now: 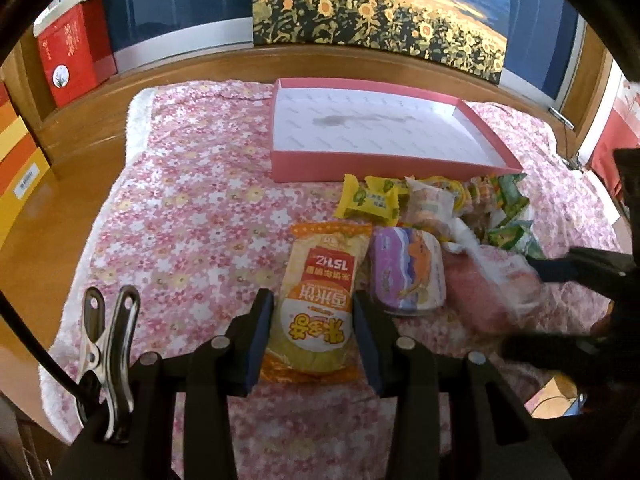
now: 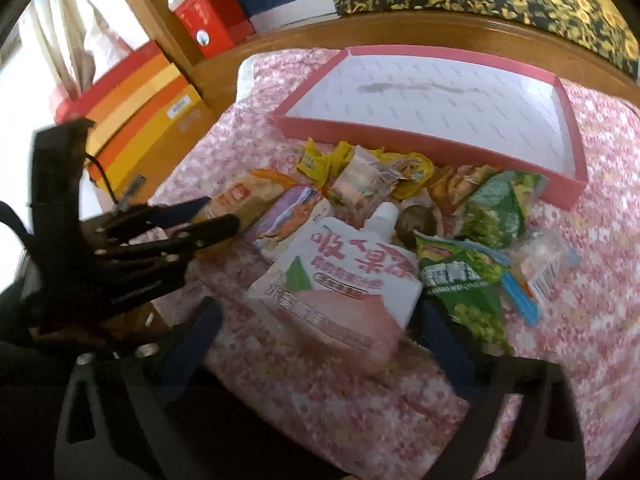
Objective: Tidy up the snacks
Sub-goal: 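Grasp the yellow chip bag with the left tool while the right tool grasps the pink jelly pouch, then carry the chip bag over the tray with the left tool while the right tool drops the pouch inside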
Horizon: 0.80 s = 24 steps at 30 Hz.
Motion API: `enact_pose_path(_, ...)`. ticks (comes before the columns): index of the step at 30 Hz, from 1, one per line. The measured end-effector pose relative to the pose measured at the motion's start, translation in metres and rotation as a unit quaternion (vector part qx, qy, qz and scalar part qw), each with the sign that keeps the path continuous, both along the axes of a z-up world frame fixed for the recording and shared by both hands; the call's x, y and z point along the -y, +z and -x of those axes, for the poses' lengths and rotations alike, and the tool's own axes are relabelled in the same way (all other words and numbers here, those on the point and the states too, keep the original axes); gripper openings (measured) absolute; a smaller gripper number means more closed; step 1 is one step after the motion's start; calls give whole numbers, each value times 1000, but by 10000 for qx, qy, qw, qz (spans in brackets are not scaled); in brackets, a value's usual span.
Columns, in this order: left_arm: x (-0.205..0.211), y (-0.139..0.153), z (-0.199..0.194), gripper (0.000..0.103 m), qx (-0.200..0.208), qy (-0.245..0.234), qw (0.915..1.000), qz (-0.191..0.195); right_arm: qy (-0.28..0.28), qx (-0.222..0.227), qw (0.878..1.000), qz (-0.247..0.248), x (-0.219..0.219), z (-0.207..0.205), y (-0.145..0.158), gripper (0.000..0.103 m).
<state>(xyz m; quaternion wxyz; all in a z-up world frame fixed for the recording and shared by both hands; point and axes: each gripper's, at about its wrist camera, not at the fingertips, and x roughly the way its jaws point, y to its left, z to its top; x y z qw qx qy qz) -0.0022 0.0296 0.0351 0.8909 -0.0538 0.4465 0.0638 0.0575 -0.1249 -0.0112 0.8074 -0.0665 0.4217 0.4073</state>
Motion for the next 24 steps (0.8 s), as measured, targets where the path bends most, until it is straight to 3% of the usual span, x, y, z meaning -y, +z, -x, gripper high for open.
enact_pose_path(2,1,4,4,42,20,3,10000,-65,-32,-23,10000,34,0,-3,-2,67)
enact_pose_path(11,11,42,13,41,132,51,9994,-327,441,-98,9973,-579,17,7,15,65)
enact_pose_path(16,20,71,10,41,233,51,9984,-506,503,450,9942,-838,33,23,38,65)
enact_pose_path(24,42,105,-4,41,574,-256,9953,-736,-21,956,9915,-885,64,23,68,64)
